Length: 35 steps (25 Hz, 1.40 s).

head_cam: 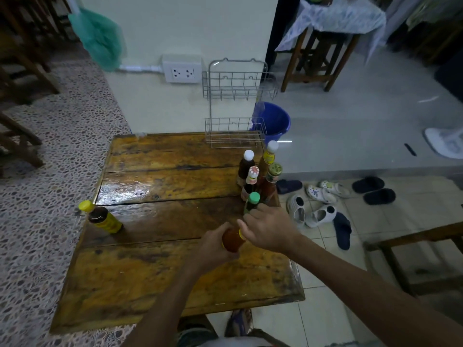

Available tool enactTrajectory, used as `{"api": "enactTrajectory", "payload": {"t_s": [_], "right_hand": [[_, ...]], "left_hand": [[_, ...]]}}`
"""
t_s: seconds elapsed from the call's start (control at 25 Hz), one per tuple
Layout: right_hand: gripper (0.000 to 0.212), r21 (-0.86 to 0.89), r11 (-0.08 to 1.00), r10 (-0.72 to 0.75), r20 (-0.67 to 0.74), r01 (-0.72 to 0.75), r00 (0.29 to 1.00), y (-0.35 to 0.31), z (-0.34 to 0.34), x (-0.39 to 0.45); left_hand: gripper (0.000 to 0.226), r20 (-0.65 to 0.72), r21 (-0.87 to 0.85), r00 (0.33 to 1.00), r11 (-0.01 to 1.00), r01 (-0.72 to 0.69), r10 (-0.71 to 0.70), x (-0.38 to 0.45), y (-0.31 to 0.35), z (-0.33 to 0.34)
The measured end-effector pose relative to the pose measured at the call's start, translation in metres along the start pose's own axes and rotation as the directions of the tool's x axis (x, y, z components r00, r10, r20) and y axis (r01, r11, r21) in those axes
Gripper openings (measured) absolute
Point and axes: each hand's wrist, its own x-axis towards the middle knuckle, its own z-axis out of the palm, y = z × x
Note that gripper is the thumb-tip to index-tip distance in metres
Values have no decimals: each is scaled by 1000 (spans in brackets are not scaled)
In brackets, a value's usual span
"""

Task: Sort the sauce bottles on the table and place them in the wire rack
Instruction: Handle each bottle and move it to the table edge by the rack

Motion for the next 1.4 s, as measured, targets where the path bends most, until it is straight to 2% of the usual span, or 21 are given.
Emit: {"api": "enactTrajectory", "payload": {"t_s": [0.04,0.08,0.16,0.28,0.36,0.4,0.44,0.52,0.6,0.72,0.84,0.92,1.04,1.2,1.28,1.4], "right_hand": [[47,3,1000,9,2,-9,1000,5,0,-5],[48,6,995,101,21,-101,995,10,0,-11],[47,-56,946,324,167,-319,931,11,1,-22],[28,-32,882,436,431,-469,790,21,16,-47],[42,78,732,534,551,-677,641,39,11,-52],[51,142,657,543,593,-741,595,47,11,-56],[54,229,615,559,547,-754,622,52,12,-60],[46,323,674,560,363,-665,745,58,8,-62],[39,414,677,549,267,-609,792,62,8,-62],[34,499,601,591,248,-624,767,69,7,-59],[32,524,591,601,221,-613,768,72,15,-59],[33,525,587,607,219,-616,764,73,21,-59],[34,532,576,615,217,-620,758,76,27,-54],[35,526,577,620,215,-624,755,83,32,-43],[36,518,583,620,215,-626,754,85,35,-41],[35,494,601,614,219,-629,759,83,42,-41]], "left_hand": [[46,21,5,1000,1000,8,-8,1,2,6],[45,16,36,1000,999,23,-24,2,5,14],[47,-9,169,999,984,52,-51,7,9,32],[55,-118,457,993,886,75,-24,13,12,66],[53,-170,479,985,872,101,-21,19,17,84],[50,-179,426,983,898,107,-33,25,23,90],[50,-183,330,981,937,119,-60,32,30,93],[61,-167,121,980,985,127,-106,47,45,99],[60,-178,-10,982,998,63,-64,66,56,107],[51,-231,-151,973,988,-14,-21,91,64,122],[50,-288,-134,957,991,7,-45,103,59,133],[51,-315,-171,943,984,53,-106,108,52,136],[42,-378,-241,905,965,108,-196,113,44,142],[39,-385,-364,872,918,157,-301,116,43,144],[30,-405,-395,854,905,160,-328,117,42,144],[29,-419,-408,836,896,175,-354,117,36,143]]}}
